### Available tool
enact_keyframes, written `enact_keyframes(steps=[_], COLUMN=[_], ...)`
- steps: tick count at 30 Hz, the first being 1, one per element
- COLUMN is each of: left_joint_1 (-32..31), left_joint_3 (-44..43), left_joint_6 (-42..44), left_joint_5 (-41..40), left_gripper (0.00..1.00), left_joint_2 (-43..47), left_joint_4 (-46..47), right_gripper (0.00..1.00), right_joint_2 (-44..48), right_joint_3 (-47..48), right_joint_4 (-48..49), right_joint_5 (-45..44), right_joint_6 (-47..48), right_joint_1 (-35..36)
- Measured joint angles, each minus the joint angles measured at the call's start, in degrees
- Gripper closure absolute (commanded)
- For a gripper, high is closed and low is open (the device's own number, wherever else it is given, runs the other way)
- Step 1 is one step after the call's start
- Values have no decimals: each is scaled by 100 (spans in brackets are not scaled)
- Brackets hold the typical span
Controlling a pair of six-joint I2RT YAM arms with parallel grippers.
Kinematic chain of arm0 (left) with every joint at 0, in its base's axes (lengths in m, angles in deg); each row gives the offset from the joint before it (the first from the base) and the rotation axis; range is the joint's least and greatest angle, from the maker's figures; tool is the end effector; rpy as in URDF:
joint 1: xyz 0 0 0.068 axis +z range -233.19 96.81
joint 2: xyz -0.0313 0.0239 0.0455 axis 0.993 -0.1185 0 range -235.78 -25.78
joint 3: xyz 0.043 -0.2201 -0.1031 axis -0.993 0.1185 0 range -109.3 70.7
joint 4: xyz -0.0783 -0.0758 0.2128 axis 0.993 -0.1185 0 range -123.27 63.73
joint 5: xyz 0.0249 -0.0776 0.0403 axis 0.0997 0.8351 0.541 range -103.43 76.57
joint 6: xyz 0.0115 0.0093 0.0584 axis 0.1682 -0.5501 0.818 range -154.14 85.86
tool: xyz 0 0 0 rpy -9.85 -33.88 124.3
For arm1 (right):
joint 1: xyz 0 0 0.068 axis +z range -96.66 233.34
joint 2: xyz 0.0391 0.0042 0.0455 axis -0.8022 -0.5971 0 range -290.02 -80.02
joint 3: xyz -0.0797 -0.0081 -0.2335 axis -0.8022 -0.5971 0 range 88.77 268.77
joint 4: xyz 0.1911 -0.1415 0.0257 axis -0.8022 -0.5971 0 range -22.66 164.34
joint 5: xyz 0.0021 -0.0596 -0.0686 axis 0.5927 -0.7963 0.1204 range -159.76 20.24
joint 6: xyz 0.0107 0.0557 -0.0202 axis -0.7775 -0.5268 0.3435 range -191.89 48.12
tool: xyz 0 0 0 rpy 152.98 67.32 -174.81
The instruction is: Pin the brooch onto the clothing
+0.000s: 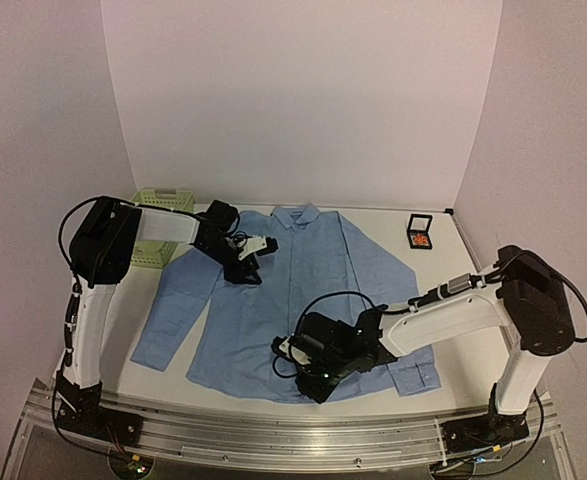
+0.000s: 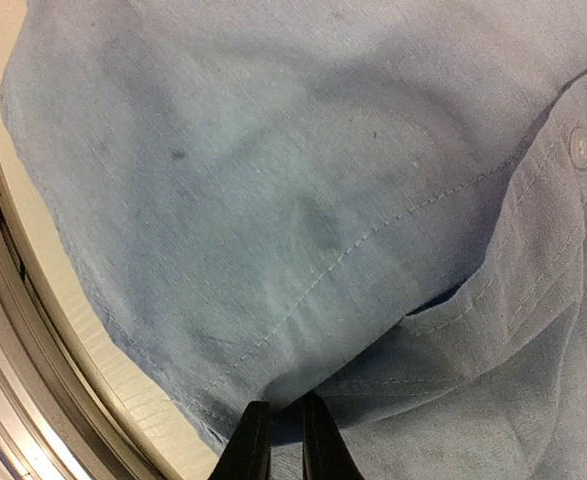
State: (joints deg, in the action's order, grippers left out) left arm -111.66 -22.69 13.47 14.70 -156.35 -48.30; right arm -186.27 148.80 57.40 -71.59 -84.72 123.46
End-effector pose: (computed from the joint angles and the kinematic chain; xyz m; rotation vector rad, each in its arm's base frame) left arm 0.3808 -0.2303 0.1105 1.6703 1.8563 -0.5013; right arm 0.1156 0.3156 0.1172 -1.3052 2.4114 0.4005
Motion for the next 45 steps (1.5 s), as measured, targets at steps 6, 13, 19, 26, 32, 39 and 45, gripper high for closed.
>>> enact_keyframes(steps=[6,13,19,26,32,39,45], left_joint_1=[87,72,72,82,87,94,155], left_joint_3=[60,110,142,316,317,296,77], left_joint_6=[62,254,413,594,643,571,113], left_joint_5=[-282,-338,-320,-227,90,697,923], left_gripper=[51,50,49,43,37,34,34], left_joint_2=[10,12,23,157,238,598,980], left_joint_4=[347,560,627,624,224,-185,-189], right_gripper=[87,84,82,79,76,69,61], right_joint_2=[153,192,299,539,1100,1600,1603], right_joint_3=[-245,-288,-283,45,290,309,654], right_joint_4=[188,172,-126,-596,-628,-628,-670], right_joint_5=[98,204,348,381,433,496,456], right_joint_6=[32,58,81,104,22,-257,-422], right_joint_1=[10,110,274,290,4,-1244,-3008])
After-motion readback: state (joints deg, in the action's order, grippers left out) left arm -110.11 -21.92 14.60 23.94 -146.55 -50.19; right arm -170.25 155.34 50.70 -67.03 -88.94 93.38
